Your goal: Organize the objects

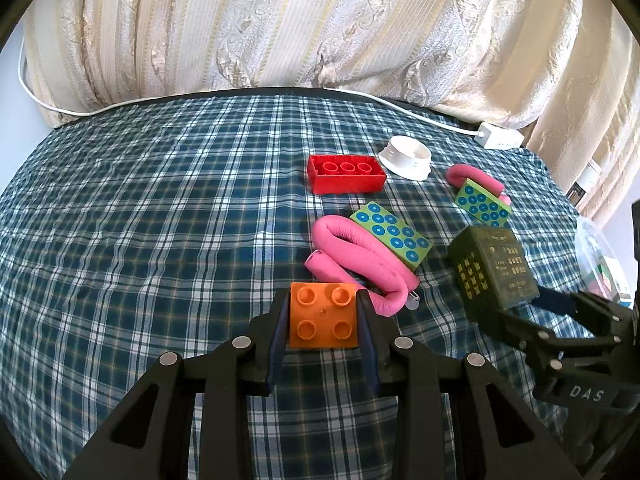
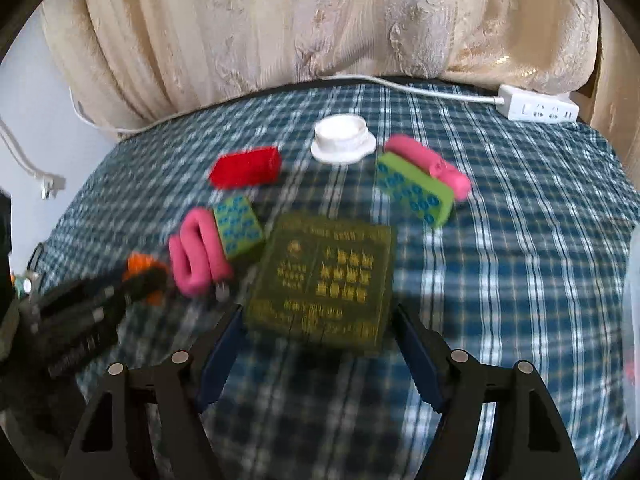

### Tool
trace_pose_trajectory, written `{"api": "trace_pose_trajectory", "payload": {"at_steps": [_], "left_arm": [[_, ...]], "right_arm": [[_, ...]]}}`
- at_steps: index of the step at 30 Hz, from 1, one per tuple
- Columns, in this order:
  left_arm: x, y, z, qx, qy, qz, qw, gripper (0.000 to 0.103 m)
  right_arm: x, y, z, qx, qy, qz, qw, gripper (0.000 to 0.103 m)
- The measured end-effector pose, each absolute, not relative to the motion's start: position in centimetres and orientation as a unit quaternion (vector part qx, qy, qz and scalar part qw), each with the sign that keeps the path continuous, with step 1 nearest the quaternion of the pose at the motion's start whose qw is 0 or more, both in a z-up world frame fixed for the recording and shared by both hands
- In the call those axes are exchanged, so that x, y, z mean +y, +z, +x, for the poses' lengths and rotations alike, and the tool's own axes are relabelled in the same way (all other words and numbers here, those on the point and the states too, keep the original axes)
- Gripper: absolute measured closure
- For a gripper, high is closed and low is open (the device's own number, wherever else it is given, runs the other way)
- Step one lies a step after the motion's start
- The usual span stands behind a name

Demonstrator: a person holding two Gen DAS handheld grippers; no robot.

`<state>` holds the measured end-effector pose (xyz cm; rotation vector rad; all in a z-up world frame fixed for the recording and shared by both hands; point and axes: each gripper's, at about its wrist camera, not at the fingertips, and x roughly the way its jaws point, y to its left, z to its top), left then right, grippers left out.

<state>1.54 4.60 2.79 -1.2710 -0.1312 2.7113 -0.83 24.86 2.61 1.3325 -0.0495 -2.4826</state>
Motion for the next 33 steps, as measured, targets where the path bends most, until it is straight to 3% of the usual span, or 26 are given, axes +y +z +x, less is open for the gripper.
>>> {"api": "trace_pose_trajectory", "payload": {"at_steps": [5, 21, 27, 33], "left_arm": [[4.7, 2.8, 1.5, -0.044, 0.902, -0.423, 0.071, 0.07], [4.5, 2.9, 1.7, -0.048, 0.903, -0.422, 0.071, 0.07], [4.7, 2.9, 1.8, -0.046, 0.903, -0.421, 0.071, 0.07], [4.6, 2.9, 1.8, -0.045, 0.903, -0.421, 0.071, 0.07]], "right_arm": [[25.9, 2.7, -0.5, -0.036, -0.874, 0.463, 0.145, 0.015], [24.0, 2.7, -2.2, -0.018, -0.884, 0.447, 0.137, 0.015], [24.0, 2.5, -2.3, -0.013, -0.883, 0.449, 0.138, 0.031], [24.2, 2.8, -1.6, -0.017, -0.887, 0.439, 0.143, 0.032]]}}
